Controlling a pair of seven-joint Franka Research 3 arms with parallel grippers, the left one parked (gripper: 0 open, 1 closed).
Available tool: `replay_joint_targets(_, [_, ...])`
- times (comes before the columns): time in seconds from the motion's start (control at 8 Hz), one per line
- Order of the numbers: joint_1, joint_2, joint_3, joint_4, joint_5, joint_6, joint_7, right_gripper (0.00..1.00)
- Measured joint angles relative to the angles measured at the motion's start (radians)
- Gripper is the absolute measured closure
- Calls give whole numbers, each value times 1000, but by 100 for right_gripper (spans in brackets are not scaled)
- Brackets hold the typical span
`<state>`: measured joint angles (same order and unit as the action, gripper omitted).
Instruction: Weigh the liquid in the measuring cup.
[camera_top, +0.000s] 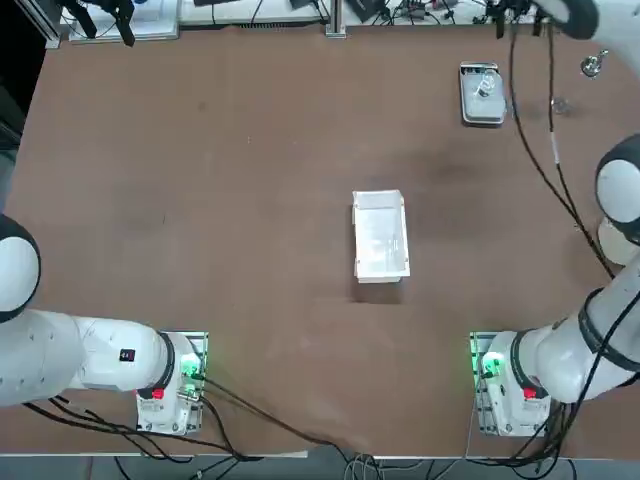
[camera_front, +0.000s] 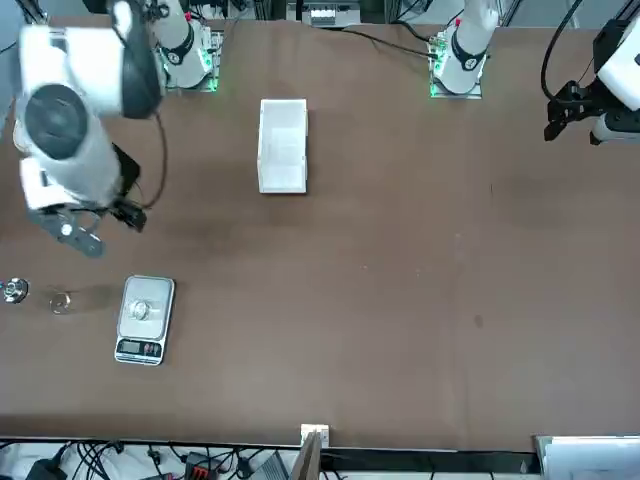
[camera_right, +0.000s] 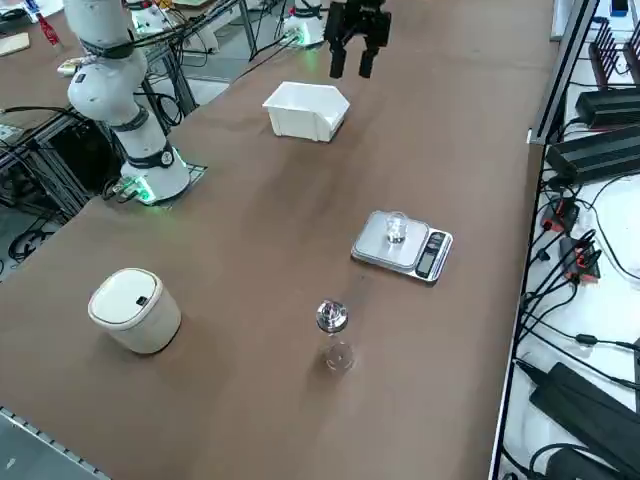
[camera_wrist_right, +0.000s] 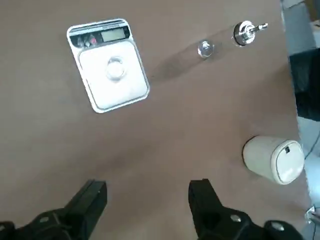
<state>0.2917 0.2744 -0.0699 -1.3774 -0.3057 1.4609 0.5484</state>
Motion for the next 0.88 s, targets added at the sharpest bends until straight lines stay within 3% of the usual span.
replay_joint_targets(0.38, [-102,-91,-4,-2,140,-50,-269,0])
replay_joint_targets(0.88, [-214,-193,-6,-32,235,-85,-546,0])
